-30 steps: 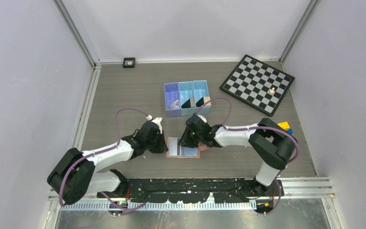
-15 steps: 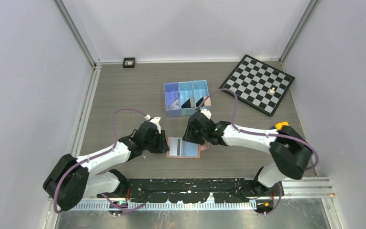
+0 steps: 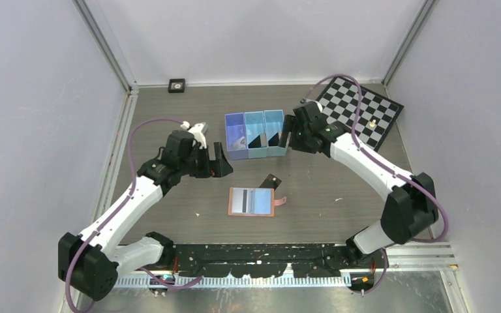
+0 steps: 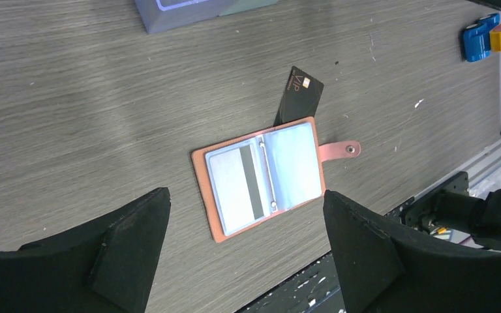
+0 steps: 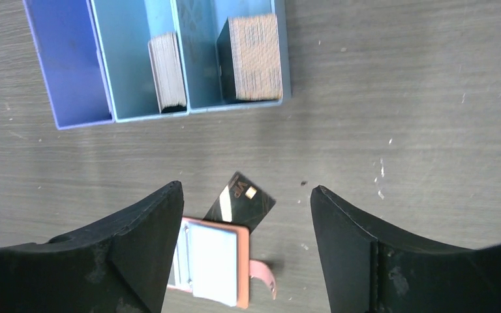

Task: Put the credit cards into the card holder
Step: Pick up the credit card from the storage box.

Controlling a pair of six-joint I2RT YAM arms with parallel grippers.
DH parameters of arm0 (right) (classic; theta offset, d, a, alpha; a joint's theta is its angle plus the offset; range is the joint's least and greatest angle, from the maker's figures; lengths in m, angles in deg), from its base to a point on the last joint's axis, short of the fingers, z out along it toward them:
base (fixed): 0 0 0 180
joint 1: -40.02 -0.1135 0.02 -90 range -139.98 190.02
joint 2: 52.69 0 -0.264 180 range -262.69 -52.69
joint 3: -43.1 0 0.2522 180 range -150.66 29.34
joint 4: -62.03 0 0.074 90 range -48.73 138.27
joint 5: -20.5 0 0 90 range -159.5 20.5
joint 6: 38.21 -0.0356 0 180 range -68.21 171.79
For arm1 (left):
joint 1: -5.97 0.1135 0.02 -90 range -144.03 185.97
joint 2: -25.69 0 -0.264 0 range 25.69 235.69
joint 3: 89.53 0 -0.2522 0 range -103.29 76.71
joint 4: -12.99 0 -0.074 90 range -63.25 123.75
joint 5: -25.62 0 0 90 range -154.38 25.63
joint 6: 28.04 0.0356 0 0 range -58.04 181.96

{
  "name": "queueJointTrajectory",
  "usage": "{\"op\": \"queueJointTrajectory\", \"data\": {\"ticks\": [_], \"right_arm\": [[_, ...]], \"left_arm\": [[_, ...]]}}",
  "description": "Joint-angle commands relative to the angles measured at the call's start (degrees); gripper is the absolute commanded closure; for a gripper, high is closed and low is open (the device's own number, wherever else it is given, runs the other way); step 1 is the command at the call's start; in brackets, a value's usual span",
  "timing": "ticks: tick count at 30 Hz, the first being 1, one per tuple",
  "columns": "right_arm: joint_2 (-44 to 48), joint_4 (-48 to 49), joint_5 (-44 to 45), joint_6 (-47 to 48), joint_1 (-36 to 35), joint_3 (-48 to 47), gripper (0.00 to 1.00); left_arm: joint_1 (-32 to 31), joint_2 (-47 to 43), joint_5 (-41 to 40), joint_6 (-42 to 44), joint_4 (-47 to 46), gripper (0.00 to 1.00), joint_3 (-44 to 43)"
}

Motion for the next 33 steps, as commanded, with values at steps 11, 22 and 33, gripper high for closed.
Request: {"op": "queueJointTrajectory", "data": {"ticks": [11, 22, 33], "right_arm": [[-21.37, -6.53, -6.3, 11.42, 7.17, -20.18, 0.23], [-30.19, -7.9, -10.01, 11.93, 7.26, -27.59, 0.22], [-31.83, -10.92, -5.09, 12.24, 7.3, -29.11, 0.23]], "left_arm": [[3.6, 3.74, 0.03, 11.71, 12.5, 0.1, -10.0], [3.65, 3.28, -1.46, 12.12, 12.96, 0.09, -9.24], [3.65, 3.03, -1.7, 12.18, 12.99, 0.09, -9.02]]}}
